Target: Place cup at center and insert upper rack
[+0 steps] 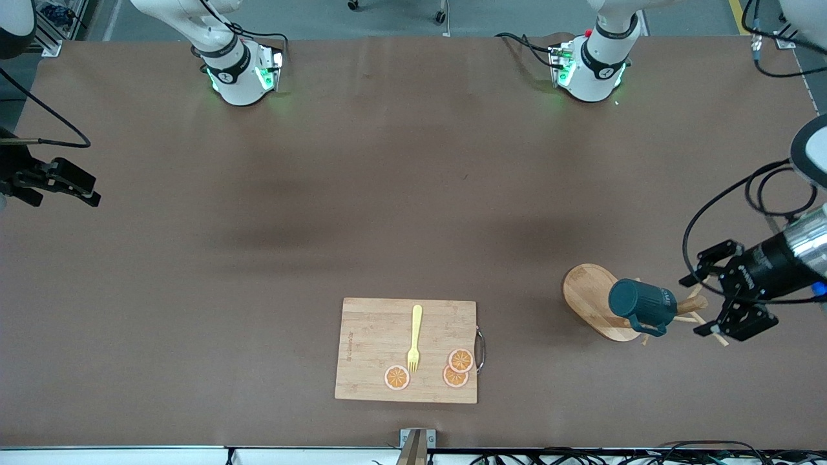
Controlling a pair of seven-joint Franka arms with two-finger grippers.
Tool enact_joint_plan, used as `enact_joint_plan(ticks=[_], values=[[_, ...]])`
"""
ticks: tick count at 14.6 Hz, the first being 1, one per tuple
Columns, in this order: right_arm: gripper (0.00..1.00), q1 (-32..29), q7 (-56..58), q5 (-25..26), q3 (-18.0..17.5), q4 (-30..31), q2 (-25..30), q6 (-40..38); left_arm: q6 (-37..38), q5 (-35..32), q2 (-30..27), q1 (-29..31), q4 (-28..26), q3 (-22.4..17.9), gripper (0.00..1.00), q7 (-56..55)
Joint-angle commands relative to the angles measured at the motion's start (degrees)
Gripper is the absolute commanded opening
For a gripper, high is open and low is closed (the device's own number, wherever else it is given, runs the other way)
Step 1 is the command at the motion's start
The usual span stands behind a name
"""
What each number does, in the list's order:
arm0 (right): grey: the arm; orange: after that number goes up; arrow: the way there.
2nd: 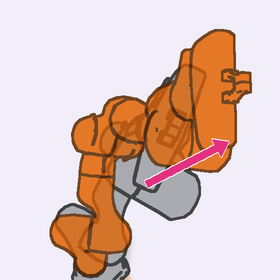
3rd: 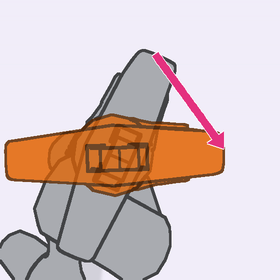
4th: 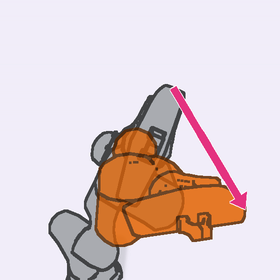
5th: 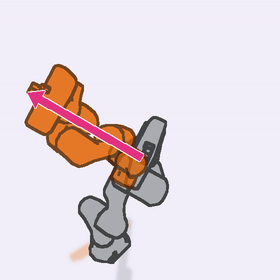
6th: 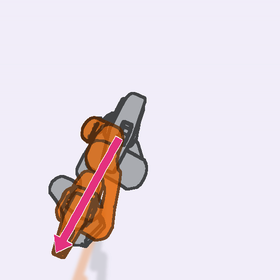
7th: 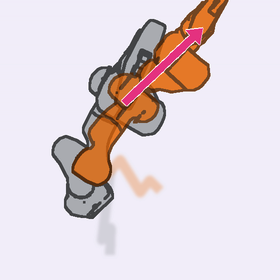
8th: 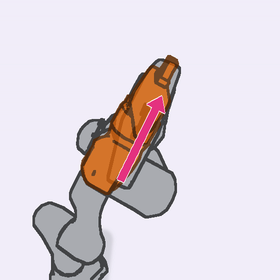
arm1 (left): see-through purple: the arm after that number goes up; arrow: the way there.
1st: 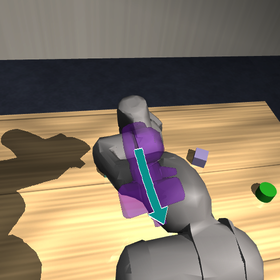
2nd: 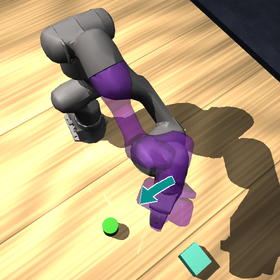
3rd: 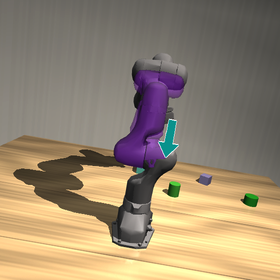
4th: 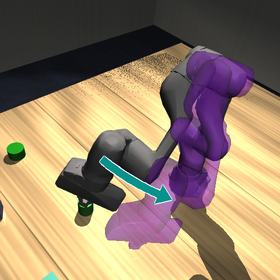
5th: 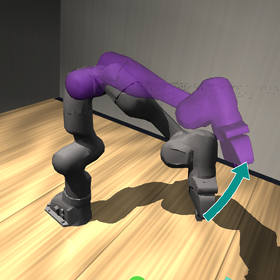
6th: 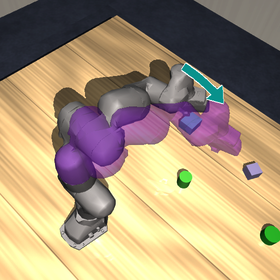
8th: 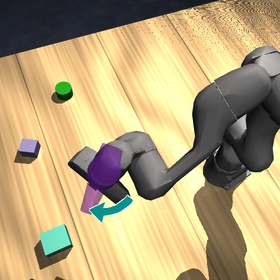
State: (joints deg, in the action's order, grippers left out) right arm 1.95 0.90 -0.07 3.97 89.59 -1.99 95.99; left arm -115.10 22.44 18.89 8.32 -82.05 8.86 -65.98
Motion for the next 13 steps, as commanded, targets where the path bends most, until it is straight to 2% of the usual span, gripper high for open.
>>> enact_joint_plan(ticks=[1,3,8,11,13], values=[[1.0,-0.4,0.2,0.8,-0.3,-0.5,-0.1,-0.1,3.2,-4.8,-5.4,0.4,-1.9,0.5,1.0,0.9],[1.0,-0.4,0.2,0.8,-0.3,-0.5,-0.1,-0.1,6.2,-7.4,-8.2,0.2,-1.9,0.7,1.0,4.3],[1.0,-0.4,0.2,0.8,-0.1,-0.8,-0.1,-0.3,16.1,-8.7,-15.7,0.6,-1.9,0.0,1.0,23.5],[1.0,-0.4,0.2,0.8,-0.1,-0.9,0.0,-0.3,17.5,-13.1,-17.9,0.5,-1.9,0.7,1.0,32.5],[1.0,-0.4,0.3,0.8,-0.1,-0.9,0.1,-0.5,18.6,-16.0,-18.5,0.4,-2.0,1.4,1.0,44.7]])
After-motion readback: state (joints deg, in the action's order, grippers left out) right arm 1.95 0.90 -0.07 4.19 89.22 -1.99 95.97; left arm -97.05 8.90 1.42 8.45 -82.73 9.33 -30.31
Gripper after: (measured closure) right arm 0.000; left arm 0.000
